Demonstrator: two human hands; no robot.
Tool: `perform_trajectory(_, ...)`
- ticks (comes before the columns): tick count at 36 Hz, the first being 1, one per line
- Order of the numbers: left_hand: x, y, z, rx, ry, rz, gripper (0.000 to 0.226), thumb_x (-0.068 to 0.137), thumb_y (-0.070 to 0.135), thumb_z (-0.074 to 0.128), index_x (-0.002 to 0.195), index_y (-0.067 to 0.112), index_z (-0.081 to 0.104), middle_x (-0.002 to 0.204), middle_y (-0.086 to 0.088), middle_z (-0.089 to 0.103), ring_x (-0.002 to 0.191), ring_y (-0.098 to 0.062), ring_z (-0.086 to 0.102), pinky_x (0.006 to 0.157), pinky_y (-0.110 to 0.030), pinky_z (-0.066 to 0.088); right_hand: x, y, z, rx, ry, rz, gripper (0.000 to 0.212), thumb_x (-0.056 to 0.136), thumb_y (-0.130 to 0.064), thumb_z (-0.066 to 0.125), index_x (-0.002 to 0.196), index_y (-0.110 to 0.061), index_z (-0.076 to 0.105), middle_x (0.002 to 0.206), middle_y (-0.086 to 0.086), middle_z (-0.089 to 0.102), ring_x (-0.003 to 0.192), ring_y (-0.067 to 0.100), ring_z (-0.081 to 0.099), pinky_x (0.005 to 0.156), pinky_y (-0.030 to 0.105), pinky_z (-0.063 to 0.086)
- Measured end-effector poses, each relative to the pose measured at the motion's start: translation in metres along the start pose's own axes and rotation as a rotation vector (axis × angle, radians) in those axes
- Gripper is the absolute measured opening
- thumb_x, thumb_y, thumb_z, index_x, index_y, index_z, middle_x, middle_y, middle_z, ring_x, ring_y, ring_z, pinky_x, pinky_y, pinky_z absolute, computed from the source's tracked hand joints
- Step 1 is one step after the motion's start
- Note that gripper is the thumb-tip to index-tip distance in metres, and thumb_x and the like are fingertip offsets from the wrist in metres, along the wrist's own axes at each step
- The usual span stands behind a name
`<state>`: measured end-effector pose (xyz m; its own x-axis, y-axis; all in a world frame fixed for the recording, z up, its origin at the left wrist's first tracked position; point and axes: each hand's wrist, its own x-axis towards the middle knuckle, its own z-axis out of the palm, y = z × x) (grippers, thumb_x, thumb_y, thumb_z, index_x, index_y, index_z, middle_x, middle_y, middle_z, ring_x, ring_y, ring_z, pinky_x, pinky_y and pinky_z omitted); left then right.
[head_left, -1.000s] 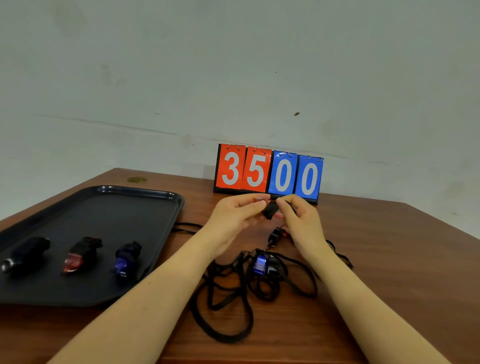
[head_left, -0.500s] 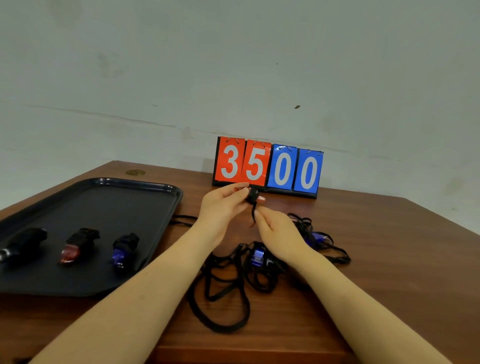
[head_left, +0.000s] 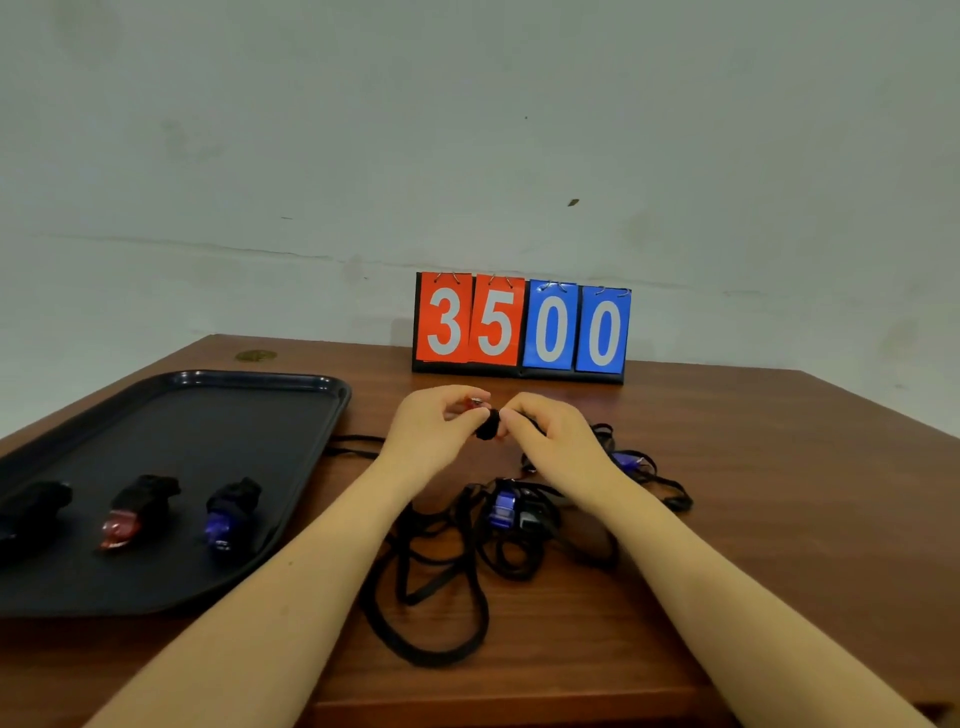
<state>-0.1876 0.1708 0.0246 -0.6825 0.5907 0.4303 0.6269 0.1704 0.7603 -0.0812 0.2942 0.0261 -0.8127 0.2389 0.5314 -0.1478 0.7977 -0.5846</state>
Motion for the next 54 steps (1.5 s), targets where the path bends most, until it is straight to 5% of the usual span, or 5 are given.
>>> perform_trajectory(13,-0.006,0.007,-0.006,-0.448,-0.245,-0.147,0.024,0.093,0.021,0.061,0.115,0.026,0.069,0.115,0.005,0.070,0.110,-0.011,0.062,0.096,-0.028,0.050,0.003,0.004,-0.011,0.103,0.084,0.071,0.016,0.097,-0.023,0.053,0.086,-0.020,0.065,0.075,-0.008,0.063,0.071,-0.004,0.057,0.067,0.008,0.044)
perform_trajectory(26,-0.009,0.021,-0.005,-1.057,-0.255,-0.215,0.021,0.092,0.003,0.058,0.110,0.003,0.069,0.104,-0.008,0.074,0.093,-0.012,0.071,0.077,-0.020,0.055,0.012,0.002,-0.007,0.835,-0.004,0.462,0.029,0.100,-0.021,0.045,0.075,-0.008,0.053,0.046,-0.004,0.029,0.037,0.007,0.023,0.038,0.021,0.016)
perform_trajectory(32,-0.006,0.019,-0.005,-1.106,-0.131,-0.232,0.021,0.092,0.002,0.058,0.110,0.000,0.068,0.101,-0.010,0.074,0.087,-0.010,0.070,0.075,-0.019,0.055,0.007,0.000,0.003,0.657,-0.093,0.383,0.031,0.102,-0.024,0.041,0.077,-0.010,0.054,0.049,-0.005,0.029,0.041,0.007,0.023,0.039,0.019,0.019)
perform_trajectory(39,-0.007,0.012,-0.003,-0.786,0.079,-0.241,0.024,0.089,0.010,0.065,0.112,0.011,0.070,0.103,-0.005,0.073,0.100,-0.018,0.068,0.091,-0.030,0.054,0.003,0.001,0.013,0.073,-0.052,0.175,0.026,0.102,-0.024,0.041,0.087,-0.020,0.061,0.060,-0.011,0.049,0.053,-0.002,0.045,0.058,0.018,0.040)
perform_trajectory(54,-0.001,0.009,-0.005,-0.501,0.241,-0.137,0.023,0.090,0.015,0.064,0.113,0.019,0.070,0.104,0.006,0.070,0.094,-0.006,0.066,0.081,-0.017,0.050,0.007,0.006,0.003,-0.174,0.029,0.038,0.017,0.100,-0.024,0.048,0.102,-0.023,0.065,0.083,-0.008,0.065,0.076,0.005,0.058,0.067,0.014,0.041)
